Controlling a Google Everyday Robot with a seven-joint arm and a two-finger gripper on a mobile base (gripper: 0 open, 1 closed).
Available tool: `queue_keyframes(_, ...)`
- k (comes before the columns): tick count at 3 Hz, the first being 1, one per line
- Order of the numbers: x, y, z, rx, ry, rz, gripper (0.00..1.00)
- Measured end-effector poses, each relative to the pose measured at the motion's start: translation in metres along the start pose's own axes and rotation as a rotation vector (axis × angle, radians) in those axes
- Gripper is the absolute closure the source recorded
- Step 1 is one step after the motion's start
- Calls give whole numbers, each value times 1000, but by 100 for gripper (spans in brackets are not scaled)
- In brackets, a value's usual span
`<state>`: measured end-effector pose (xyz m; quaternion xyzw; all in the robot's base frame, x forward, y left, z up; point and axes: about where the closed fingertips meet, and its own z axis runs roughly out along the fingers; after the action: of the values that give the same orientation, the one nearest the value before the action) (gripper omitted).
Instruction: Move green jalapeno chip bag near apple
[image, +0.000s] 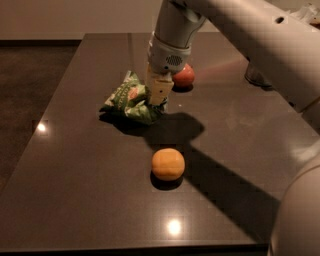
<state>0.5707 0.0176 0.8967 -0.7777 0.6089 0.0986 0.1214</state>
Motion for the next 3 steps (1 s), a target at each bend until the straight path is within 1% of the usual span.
queue_keyframes(1,37,-5,-9,15,-18,12,100)
queue_keyframes(2,69,-9,-16,32,-34,37,100)
queue_keyframes(3,90,-12,-14,25,-33,38,85)
